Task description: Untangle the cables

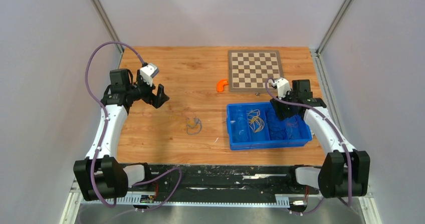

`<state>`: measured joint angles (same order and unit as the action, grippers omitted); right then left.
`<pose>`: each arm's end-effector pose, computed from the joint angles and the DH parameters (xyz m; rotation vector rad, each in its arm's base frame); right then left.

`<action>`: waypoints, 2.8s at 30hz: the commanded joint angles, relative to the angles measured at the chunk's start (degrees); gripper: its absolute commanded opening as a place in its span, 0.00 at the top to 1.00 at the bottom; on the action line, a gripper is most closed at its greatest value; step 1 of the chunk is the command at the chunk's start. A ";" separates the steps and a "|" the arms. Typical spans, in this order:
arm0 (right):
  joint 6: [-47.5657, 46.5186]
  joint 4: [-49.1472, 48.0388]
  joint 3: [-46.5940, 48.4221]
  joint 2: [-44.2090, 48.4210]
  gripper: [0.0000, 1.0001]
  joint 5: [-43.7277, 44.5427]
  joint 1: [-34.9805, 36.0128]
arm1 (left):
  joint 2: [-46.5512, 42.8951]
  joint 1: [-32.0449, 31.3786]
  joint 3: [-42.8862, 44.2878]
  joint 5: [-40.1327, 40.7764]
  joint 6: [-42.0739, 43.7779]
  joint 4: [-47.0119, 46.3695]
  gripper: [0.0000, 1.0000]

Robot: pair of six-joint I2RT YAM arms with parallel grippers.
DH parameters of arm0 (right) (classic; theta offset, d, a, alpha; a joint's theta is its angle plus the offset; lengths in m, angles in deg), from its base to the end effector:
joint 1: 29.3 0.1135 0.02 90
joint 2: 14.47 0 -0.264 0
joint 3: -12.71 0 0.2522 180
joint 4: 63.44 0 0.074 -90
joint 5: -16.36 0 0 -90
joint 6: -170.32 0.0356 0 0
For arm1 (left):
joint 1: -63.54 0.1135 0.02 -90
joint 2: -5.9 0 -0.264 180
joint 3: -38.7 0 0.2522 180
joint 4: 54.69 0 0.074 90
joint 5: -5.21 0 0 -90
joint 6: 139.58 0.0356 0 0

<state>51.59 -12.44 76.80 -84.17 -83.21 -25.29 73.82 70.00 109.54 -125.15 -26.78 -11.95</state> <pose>0.2384 0.0226 0.2454 -0.7764 2.4170 0.0446 0.2513 0.0053 0.3062 0.6526 2.0164 -0.4957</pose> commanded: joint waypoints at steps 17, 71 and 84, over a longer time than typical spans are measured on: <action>-7.11 -10.36 1.81 -9.09 0.59 -3.38 0.12 | -0.74 0.18 1.74 0.03 -0.25 -0.58 0.00; 4.95 -6.19 -0.83 -15.22 1.00 -6.15 0.98 | 0.07 0.22 1.28 1.27 0.04 0.53 0.00; 5.76 -4.16 2.68 -5.82 1.00 -12.17 0.07 | -0.60 0.22 0.92 1.77 0.54 0.82 0.00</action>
<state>59.20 -17.56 78.26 -95.09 -95.47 -24.00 74.95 70.00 110.22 -123.23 -26.75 -11.01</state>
